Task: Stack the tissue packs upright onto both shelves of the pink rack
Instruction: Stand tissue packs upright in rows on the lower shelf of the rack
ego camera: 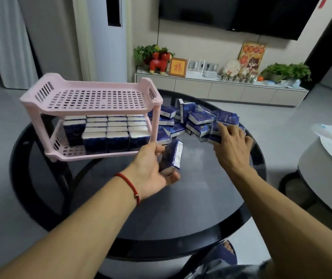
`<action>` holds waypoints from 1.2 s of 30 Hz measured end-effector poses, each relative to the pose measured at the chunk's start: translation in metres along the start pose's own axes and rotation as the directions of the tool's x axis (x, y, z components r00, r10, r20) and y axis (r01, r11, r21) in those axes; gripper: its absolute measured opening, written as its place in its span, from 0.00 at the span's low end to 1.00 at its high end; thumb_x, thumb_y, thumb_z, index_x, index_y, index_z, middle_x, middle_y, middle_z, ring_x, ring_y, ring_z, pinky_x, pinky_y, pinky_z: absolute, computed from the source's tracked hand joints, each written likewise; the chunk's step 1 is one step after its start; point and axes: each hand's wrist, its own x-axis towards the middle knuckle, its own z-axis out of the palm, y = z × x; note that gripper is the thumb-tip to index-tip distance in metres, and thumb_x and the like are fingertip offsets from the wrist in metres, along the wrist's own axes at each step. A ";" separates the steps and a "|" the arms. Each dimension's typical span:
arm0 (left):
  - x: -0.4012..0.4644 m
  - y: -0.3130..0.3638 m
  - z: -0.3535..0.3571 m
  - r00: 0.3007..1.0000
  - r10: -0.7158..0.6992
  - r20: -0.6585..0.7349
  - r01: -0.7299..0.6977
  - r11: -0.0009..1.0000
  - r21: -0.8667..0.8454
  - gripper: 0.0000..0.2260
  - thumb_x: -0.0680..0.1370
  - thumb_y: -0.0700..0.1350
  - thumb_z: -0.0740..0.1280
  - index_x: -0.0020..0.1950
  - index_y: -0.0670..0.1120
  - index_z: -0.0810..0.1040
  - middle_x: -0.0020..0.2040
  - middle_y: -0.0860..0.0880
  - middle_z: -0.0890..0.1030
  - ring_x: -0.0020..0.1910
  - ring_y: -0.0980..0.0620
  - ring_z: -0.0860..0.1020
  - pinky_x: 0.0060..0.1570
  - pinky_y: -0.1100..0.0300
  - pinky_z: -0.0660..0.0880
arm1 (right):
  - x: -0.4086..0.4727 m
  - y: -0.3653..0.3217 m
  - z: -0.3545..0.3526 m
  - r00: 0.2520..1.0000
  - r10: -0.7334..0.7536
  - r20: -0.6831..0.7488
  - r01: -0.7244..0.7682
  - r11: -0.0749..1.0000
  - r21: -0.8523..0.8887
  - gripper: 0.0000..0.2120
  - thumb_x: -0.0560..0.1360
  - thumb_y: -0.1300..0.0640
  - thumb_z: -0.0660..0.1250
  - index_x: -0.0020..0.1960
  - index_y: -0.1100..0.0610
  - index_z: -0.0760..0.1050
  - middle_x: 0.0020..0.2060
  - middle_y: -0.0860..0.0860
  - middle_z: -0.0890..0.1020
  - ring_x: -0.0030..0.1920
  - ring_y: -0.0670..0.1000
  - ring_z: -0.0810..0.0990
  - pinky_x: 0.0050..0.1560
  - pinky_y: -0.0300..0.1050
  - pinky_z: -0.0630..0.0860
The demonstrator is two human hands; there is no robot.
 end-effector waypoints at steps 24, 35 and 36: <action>-0.050 0.037 -0.069 0.967 0.241 -0.077 -0.214 0.941 0.261 0.14 0.86 0.45 0.58 0.66 0.41 0.78 0.61 0.39 0.84 0.52 0.41 0.84 0.48 0.41 0.84 | -0.078 -0.095 -0.087 0.738 -0.338 0.584 -0.588 0.103 0.802 0.12 0.82 0.57 0.65 0.58 0.66 0.77 0.49 0.65 0.79 0.51 0.64 0.76 0.49 0.55 0.85; -0.056 0.052 -0.098 0.946 0.266 -0.183 -0.193 0.920 0.342 0.14 0.85 0.44 0.59 0.64 0.39 0.79 0.58 0.37 0.84 0.51 0.38 0.84 0.41 0.43 0.83 | -0.074 -0.156 -0.079 0.640 -0.540 0.546 -0.471 0.286 0.834 0.14 0.82 0.64 0.64 0.62 0.51 0.81 0.57 0.57 0.83 0.49 0.55 0.84 0.47 0.56 0.85; -0.057 0.053 -0.102 0.941 0.274 -0.198 -0.193 0.916 0.352 0.13 0.85 0.44 0.60 0.63 0.41 0.79 0.55 0.38 0.84 0.47 0.40 0.84 0.40 0.44 0.83 | -0.072 -0.158 -0.077 0.622 -0.576 0.531 -0.414 0.334 0.847 0.18 0.80 0.65 0.66 0.63 0.47 0.80 0.58 0.54 0.84 0.52 0.55 0.84 0.50 0.56 0.84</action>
